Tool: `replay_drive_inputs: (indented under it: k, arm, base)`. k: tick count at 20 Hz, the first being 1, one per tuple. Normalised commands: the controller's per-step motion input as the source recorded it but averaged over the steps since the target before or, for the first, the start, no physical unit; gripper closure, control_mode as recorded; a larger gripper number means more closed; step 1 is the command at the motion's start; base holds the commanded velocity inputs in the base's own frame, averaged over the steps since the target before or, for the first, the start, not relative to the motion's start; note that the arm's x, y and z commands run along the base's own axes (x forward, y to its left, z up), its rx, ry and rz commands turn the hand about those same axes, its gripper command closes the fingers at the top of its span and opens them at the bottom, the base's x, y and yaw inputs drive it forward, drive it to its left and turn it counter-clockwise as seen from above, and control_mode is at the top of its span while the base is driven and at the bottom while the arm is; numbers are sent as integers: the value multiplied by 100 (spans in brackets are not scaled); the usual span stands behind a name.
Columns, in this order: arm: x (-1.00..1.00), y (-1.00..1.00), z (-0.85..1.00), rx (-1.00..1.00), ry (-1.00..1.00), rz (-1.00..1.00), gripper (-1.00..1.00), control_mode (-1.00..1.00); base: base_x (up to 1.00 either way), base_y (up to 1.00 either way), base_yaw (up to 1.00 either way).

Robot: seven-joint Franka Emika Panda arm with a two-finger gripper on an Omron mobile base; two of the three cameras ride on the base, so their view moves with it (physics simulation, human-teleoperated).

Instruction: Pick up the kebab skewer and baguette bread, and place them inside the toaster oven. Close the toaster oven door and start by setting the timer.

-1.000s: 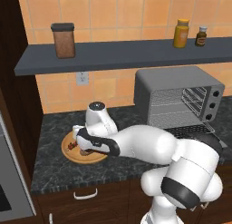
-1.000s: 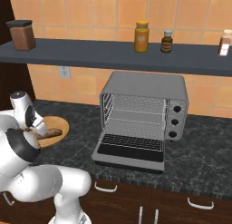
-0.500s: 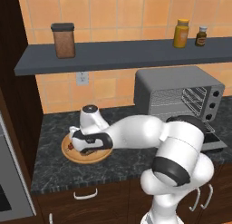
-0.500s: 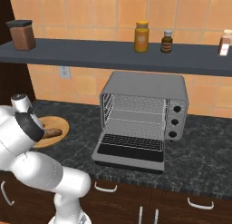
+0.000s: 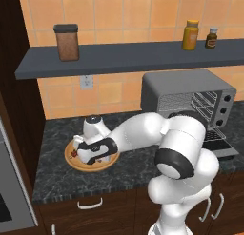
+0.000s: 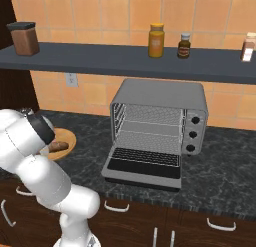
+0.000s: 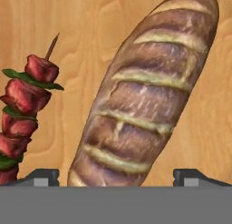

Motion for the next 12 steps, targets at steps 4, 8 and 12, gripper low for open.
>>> replay_drive_inputs:
  k: [4, 8, 12]
  arm:
    - [24, 0, -24, 2, 2, 0, -100, -100]
    - [17, 4, -23, 1, 1, 0, -100, -100]
    - [-32, 2, -34, 0, 1, -1, 100, -100]
  base:
    - [0, 0, 0]
    - [0, 0, 0]
    - [0, 0, 0]
